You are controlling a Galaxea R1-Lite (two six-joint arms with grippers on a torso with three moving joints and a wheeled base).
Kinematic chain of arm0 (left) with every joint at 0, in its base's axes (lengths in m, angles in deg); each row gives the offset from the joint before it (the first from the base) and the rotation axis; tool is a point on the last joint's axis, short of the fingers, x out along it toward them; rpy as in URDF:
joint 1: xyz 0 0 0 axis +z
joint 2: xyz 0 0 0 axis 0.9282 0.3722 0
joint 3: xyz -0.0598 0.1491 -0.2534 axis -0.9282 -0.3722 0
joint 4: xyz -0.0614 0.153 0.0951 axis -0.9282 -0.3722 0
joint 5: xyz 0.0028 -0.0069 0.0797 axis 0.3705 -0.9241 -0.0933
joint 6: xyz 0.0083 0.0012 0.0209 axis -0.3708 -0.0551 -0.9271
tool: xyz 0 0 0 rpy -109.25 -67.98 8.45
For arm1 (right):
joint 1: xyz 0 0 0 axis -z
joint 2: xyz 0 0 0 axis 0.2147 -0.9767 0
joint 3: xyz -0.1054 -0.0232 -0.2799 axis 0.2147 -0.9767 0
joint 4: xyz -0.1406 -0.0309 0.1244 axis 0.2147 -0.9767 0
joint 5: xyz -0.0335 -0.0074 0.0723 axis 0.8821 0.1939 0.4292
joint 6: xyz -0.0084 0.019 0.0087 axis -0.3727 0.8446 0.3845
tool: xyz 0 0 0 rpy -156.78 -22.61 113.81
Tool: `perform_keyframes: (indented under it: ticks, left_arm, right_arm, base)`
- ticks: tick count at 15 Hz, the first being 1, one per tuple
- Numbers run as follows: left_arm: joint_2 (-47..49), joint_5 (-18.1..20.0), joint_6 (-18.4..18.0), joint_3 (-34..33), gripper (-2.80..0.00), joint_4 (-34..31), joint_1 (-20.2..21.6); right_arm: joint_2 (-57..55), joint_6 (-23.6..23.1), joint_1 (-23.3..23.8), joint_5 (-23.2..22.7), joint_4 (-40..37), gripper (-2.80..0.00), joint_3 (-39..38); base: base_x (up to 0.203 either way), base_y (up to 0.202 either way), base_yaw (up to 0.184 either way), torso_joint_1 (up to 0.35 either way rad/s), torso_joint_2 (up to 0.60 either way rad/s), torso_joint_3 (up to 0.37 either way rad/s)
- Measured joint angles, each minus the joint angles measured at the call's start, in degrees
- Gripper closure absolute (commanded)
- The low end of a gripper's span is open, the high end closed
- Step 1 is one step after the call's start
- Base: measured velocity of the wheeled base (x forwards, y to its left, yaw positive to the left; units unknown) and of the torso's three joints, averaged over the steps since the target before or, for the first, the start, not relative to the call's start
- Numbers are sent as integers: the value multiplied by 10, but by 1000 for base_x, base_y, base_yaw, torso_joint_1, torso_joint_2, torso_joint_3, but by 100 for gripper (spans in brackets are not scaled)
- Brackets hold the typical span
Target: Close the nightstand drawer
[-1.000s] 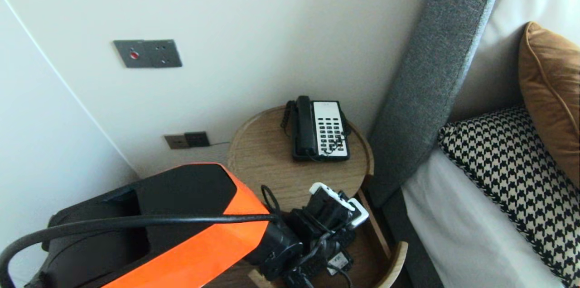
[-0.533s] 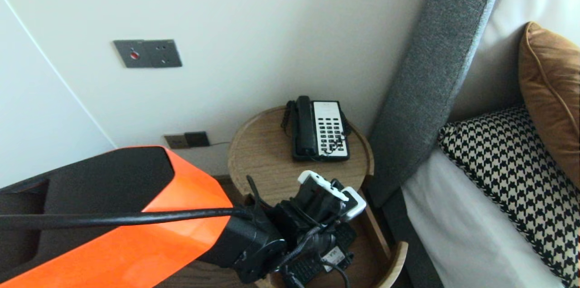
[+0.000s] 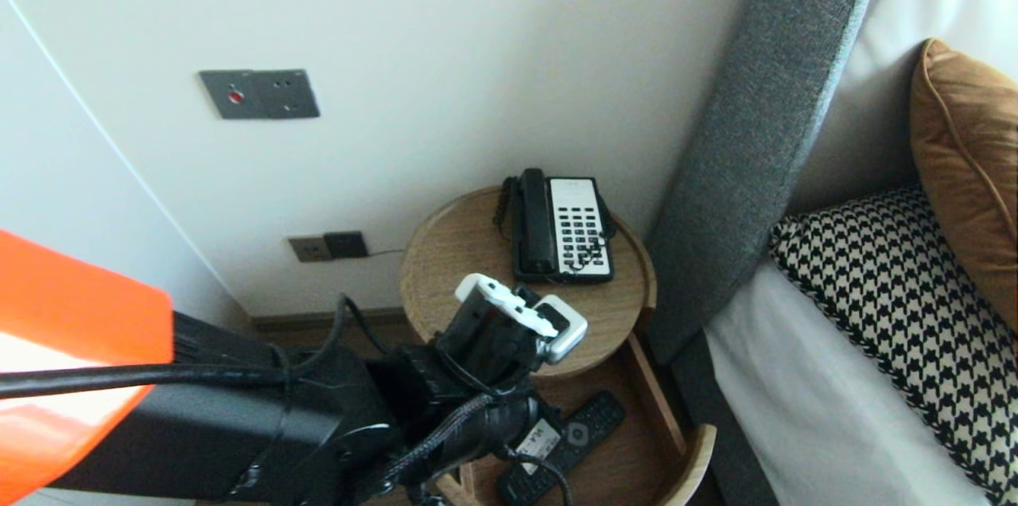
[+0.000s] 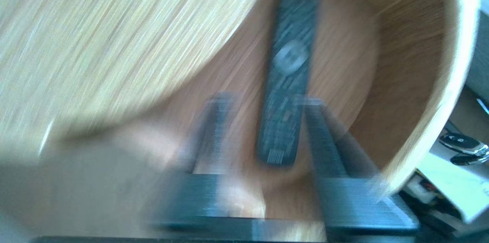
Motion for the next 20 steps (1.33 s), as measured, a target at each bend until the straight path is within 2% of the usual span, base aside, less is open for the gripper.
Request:
perform_keyframes:
  ticks: [5,7,10,11,17,20]
  left_arm:
    - [-85,-76,103,-76,0,-92,2]
    - [-102,-78,146,-101,0,-131,-1]
    - [-113,-75,240,-120,0,-192,-24]
    - [-114,-74,261,-127,0,-200,-34]
    - [-99,-67,301,-139,0,-202,-75]
    - [-72,-45,327,-127,0,-199,-89]
  right_arm:
    - [0,0,0,0,0,0,0]
    - [0,0,0,0,0,0,0]
    - [0,0,0,0,0,0,0]
    - [0,0,0,0,0,0,0]
    - [0,0,0,0,0,0,0]
    - [0,0,0,0,0,0,0]
  base:
    - [0,0,0,0,0,0]
    - [0,0,0,0,0,0]
    - [0,0,0,0,0,0]
    - [0,0,0,0,0,0]
    - [0,0,0,0,0,0]
    - [0,0,0,0,0,0]
